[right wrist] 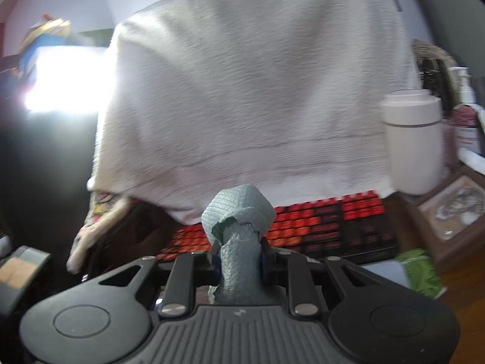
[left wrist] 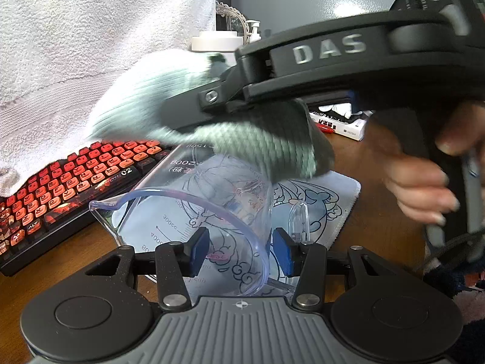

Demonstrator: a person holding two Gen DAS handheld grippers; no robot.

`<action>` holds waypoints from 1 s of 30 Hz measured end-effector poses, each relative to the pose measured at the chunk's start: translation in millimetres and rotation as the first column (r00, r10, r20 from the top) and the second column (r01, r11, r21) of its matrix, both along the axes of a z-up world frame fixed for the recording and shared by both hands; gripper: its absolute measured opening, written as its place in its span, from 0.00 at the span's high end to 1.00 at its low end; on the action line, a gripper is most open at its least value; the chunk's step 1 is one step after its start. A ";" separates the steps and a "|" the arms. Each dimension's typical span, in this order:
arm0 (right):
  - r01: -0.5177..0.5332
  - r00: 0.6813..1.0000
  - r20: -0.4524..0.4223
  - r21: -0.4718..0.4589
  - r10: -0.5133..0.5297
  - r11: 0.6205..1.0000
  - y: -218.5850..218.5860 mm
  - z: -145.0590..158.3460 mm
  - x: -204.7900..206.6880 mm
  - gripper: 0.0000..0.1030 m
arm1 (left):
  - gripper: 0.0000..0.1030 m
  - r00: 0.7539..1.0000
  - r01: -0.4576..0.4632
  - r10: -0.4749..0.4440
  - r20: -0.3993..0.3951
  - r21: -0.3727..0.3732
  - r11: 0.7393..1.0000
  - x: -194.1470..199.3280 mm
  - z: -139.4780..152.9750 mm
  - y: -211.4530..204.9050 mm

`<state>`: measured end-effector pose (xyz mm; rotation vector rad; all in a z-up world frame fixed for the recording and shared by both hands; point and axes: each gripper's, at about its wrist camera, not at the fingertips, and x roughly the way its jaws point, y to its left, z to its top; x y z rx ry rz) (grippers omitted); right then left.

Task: Clean container
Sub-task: 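Rub the cloth down the jug's outer wall with the right tool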

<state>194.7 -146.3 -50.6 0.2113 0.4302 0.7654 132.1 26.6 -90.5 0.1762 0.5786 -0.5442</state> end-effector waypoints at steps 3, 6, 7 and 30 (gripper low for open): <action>-0.083 0.996 -0.017 0.026 0.084 0.996 9.7 -0.4 -10.5 0.79 | 0.55 1.000 0.000 0.000 0.001 0.001 1.000 1.2 -0.4 0.6; -0.124 0.992 -0.015 0.043 0.125 0.991 13.9 -1.6 -19.5 0.79 | 0.55 1.000 0.001 -0.001 0.002 0.003 1.000 2.2 -0.8 1.5; -0.123 0.992 -0.011 0.044 0.124 0.991 13.5 -2.1 -20.7 0.79 | 0.55 1.000 0.001 -0.001 0.002 0.003 1.000 2.6 -0.9 1.9; -0.027 1.000 -0.011 0.109 0.028 0.994 -18.0 -10.3 -11.9 0.79 | 0.55 1.000 0.001 -0.001 0.002 0.002 1.000 -2.9 1.0 -0.2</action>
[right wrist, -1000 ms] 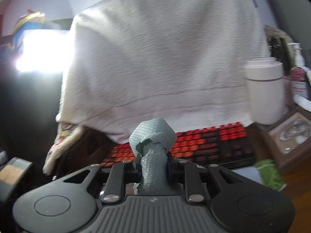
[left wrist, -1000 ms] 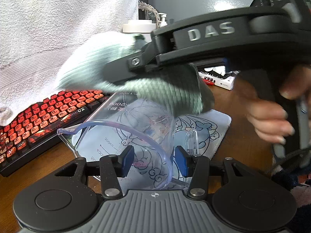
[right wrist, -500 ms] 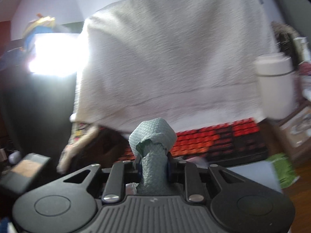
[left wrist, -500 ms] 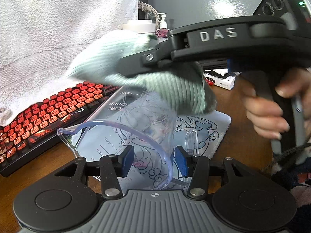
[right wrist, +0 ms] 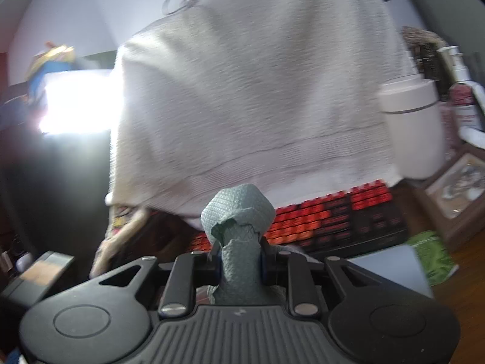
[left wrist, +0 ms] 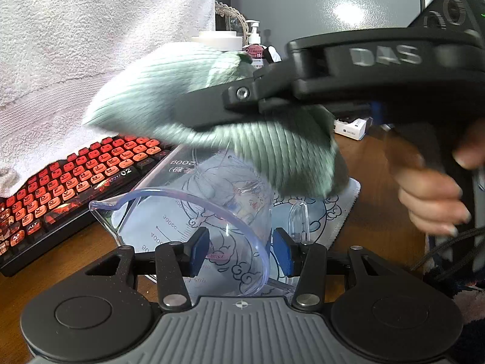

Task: Clean container
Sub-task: 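Rub the cloth down the jug's outer wall with the right tool, then wipe the jug's rim and wall with the cloth in the right tool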

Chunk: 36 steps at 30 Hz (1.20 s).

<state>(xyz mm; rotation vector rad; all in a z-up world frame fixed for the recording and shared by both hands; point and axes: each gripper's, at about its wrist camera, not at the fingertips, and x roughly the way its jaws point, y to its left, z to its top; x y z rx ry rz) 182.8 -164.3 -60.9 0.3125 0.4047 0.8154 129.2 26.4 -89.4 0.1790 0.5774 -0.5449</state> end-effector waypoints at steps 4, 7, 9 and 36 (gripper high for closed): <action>-0.105 0.994 0.005 0.023 0.105 0.994 10.1 -0.4 -11.7 0.79 | 0.55 1.000 0.000 0.000 0.000 0.000 1.000 -0.4 0.3 0.1; -0.104 0.994 0.011 0.027 0.104 0.994 7.6 -1.0 -12.4 0.80 | 0.55 1.000 0.000 0.000 0.000 0.000 1.000 -0.6 0.3 0.0; -0.072 0.997 0.017 0.020 0.072 0.997 3.6 -0.9 -9.3 0.80 | 0.55 1.000 0.000 0.000 0.000 0.000 1.000 -0.9 0.4 -0.1; -0.048 0.992 0.118 -0.046 0.053 0.998 3.4 -3.4 -26.2 0.80 | 0.55 1.000 0.000 0.000 0.000 0.000 1.000 0.9 -0.2 1.5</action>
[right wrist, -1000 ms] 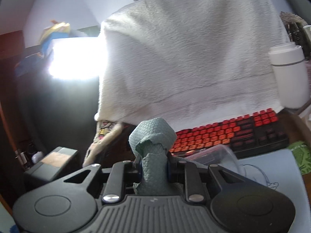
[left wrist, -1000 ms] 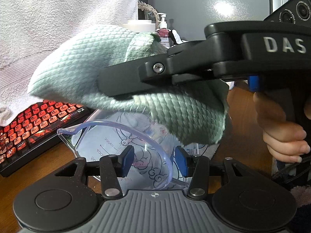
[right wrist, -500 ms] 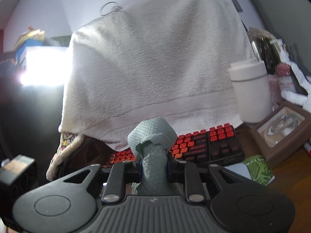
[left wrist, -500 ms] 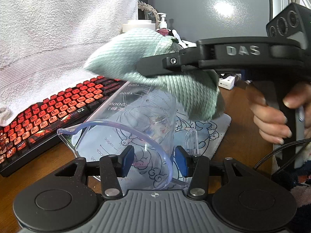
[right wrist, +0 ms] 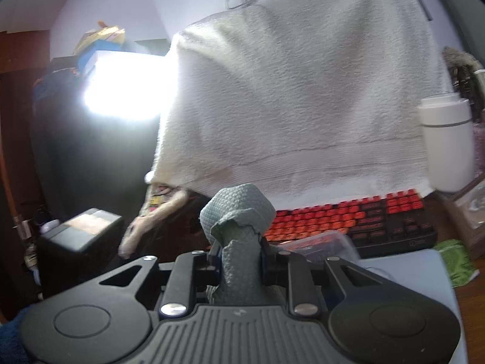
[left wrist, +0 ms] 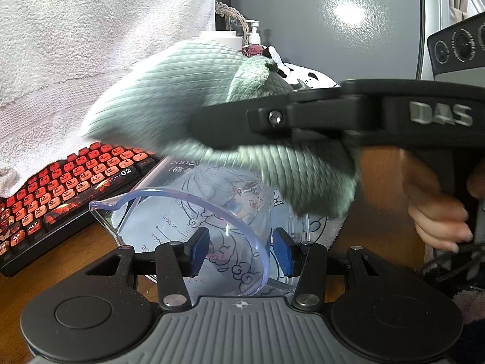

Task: Clean container
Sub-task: 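Wipe the jug's rim and wall with the cloth in the right tool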

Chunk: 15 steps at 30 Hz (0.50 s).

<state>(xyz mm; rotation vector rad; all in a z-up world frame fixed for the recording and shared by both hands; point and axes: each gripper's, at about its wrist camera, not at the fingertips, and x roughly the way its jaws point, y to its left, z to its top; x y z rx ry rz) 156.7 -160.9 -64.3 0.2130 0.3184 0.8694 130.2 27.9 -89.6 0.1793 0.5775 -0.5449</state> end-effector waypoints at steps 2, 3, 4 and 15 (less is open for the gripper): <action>0.043 0.999 0.007 -0.010 -0.043 0.999 -5.0 0.0 4.5 0.80 | 0.55 1.000 0.000 0.000 0.000 0.000 1.000 -0.4 0.1 -0.4; 0.064 0.998 0.007 -0.010 -0.064 0.998 -8.3 -0.5 7.5 0.80 | 0.55 1.000 0.000 0.000 0.000 0.000 1.000 -0.6 0.1 -0.6; 0.083 0.997 0.007 -0.009 -0.083 0.997 -11.9 -1.3 10.2 0.80 | 0.55 1.000 0.000 0.000 0.000 0.000 1.000 -0.6 0.2 -0.5; 0.038 0.999 0.016 0.008 -0.038 0.999 -8.9 -7.3 -4.6 0.80 | 0.55 1.000 0.000 0.000 0.000 0.000 1.000 -7.7 2.2 -4.5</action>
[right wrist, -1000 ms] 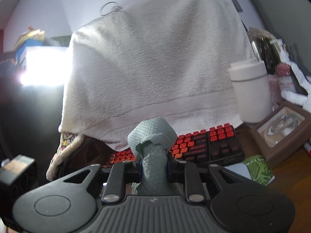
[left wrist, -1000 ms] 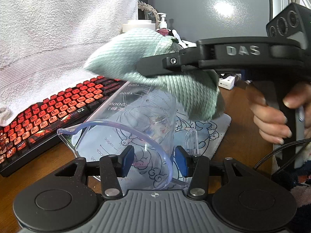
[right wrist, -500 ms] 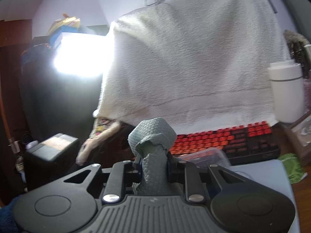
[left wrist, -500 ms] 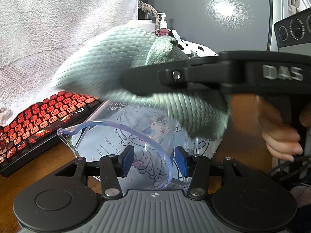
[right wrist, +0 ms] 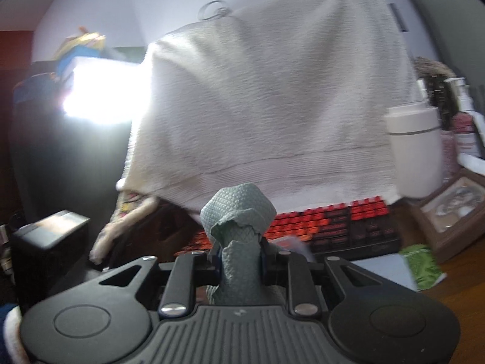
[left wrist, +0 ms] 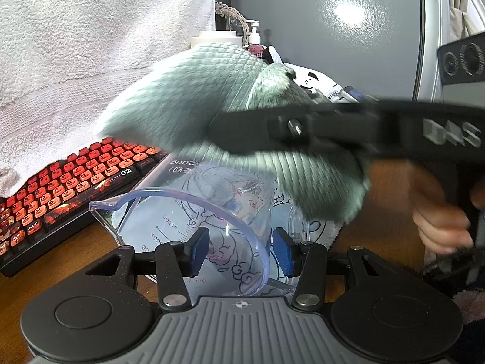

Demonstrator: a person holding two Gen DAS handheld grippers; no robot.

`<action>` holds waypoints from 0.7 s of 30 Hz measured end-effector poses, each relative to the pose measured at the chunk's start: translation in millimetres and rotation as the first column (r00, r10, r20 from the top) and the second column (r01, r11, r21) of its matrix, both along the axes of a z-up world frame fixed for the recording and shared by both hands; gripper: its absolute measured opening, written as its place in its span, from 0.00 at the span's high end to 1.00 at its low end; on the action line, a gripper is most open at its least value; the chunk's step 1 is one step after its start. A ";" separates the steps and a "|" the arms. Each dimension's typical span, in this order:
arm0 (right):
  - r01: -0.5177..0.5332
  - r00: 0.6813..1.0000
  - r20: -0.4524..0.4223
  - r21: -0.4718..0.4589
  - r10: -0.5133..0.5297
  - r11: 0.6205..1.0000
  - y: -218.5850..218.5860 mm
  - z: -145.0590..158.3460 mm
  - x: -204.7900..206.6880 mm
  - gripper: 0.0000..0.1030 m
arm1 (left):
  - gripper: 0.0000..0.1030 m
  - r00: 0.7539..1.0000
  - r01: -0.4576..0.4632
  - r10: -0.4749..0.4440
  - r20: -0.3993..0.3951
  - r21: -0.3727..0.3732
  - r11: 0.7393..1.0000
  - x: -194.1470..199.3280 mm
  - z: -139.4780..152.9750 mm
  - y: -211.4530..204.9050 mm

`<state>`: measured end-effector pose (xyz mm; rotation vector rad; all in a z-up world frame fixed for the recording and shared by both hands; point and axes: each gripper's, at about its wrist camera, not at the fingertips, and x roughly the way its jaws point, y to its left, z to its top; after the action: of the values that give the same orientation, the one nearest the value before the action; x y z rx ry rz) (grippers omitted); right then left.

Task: Clean container
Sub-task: 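Wipe the jug's rim and wall with the cloth in the right tool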

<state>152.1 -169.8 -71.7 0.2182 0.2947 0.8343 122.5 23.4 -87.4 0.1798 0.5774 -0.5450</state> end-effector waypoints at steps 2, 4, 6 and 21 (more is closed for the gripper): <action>-0.043 0.999 0.010 -0.001 0.043 0.999 6.0 -0.3 -7.0 0.80 | 0.55 1.000 0.000 0.000 0.000 0.001 1.000 0.6 0.0 0.7; -0.069 0.997 0.024 -0.010 0.069 0.998 9.6 -0.3 -13.3 0.79 | 0.55 1.000 0.000 0.000 0.000 0.001 1.000 4.1 -0.6 3.1; -0.079 0.996 0.029 -0.012 0.079 0.997 9.1 -0.6 -16.1 0.79 | 0.55 1.000 0.000 0.000 0.000 0.000 1.000 5.6 -1.2 3.1; 0.093 0.995 -0.026 0.005 -0.093 0.996 -24.5 -7.3 11.3 0.80 | 0.55 1.000 0.000 0.000 -0.002 -0.003 1.000 10.8 -1.4 6.6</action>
<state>163.3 -194.3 -78.9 0.2467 0.3040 0.7405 133.3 30.1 -88.8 0.1767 0.5783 -0.5460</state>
